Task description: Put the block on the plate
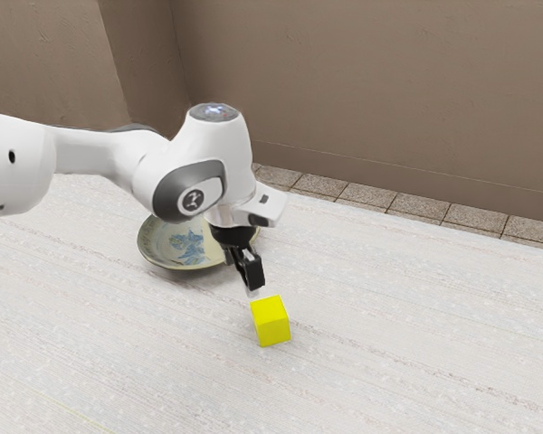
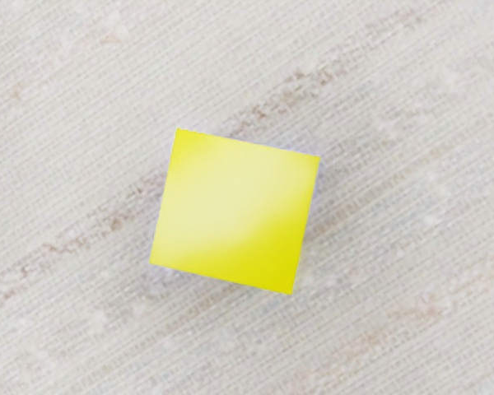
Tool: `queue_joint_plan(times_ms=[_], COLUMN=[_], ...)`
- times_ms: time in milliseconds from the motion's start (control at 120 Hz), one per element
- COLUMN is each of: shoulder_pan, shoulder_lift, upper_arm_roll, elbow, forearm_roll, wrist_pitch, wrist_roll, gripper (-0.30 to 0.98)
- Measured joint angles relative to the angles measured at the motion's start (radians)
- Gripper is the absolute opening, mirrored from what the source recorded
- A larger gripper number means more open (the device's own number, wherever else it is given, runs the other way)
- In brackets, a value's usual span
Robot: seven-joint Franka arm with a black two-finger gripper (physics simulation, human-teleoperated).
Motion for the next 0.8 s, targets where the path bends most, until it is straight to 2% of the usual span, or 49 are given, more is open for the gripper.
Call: queue_joint_plan(times_ms=[233, 400, 800], shoulder_pan=[0.002, 0.047, 0.097], shoulder_lift=[0.078, 0.137, 0.290], upper_arm_roll=[-0.005, -0.047, -0.082], elbow=[-0.026, -0.019, 0.081], forearm_roll=[-0.030, -0.041, -0.048], wrist_pitch=[0.103, 0.150, 0.201], wrist_roll=[0.033, 0.074, 0.184], gripper=[0.69, 0.69, 0.69])
